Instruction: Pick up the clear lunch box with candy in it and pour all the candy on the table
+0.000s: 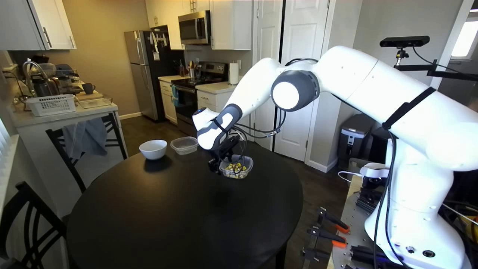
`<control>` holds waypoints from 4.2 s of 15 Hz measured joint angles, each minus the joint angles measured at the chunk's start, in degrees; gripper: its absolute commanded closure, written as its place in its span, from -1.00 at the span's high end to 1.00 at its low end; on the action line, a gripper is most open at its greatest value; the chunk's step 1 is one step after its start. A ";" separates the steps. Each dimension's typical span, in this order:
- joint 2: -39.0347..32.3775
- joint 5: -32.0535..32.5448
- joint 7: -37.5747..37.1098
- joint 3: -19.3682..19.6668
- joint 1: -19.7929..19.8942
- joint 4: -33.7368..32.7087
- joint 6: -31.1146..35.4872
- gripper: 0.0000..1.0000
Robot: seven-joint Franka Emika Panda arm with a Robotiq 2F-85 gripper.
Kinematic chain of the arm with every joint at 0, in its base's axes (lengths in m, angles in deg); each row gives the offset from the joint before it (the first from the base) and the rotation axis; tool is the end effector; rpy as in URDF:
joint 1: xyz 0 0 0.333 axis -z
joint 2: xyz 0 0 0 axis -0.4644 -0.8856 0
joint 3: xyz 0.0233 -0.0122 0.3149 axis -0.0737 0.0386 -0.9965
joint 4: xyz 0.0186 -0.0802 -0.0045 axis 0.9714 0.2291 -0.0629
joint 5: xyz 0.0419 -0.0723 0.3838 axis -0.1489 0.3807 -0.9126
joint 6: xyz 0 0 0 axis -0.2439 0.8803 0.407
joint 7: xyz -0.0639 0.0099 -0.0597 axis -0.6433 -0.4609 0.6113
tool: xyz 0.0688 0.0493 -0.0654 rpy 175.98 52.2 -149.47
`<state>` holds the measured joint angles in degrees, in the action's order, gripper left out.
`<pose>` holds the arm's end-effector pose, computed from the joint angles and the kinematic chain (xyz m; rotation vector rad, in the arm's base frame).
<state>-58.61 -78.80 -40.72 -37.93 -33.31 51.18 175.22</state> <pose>0.7180 -0.0437 0.0754 2.8295 -0.2035 -0.2124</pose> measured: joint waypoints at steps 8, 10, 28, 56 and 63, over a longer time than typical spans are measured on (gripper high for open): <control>-3.84 0.00 -0.24 -0.20 -0.03 -4.23 -3.62 -0.71; -4.12 0.00 -0.24 -0.24 -0.06 -4.94 -3.62 -0.95; 14.42 -10.69 9.55 -16.57 -0.12 3.35 -9.45 -0.97; -10.68 -40.03 28.74 -25.69 10.80 -27.97 -66.82 -0.97; -15.43 -52.28 19.11 -27.55 13.64 -35.33 -66.43 -0.97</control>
<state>-74.05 -131.08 -21.61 -65.48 -19.66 15.85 108.79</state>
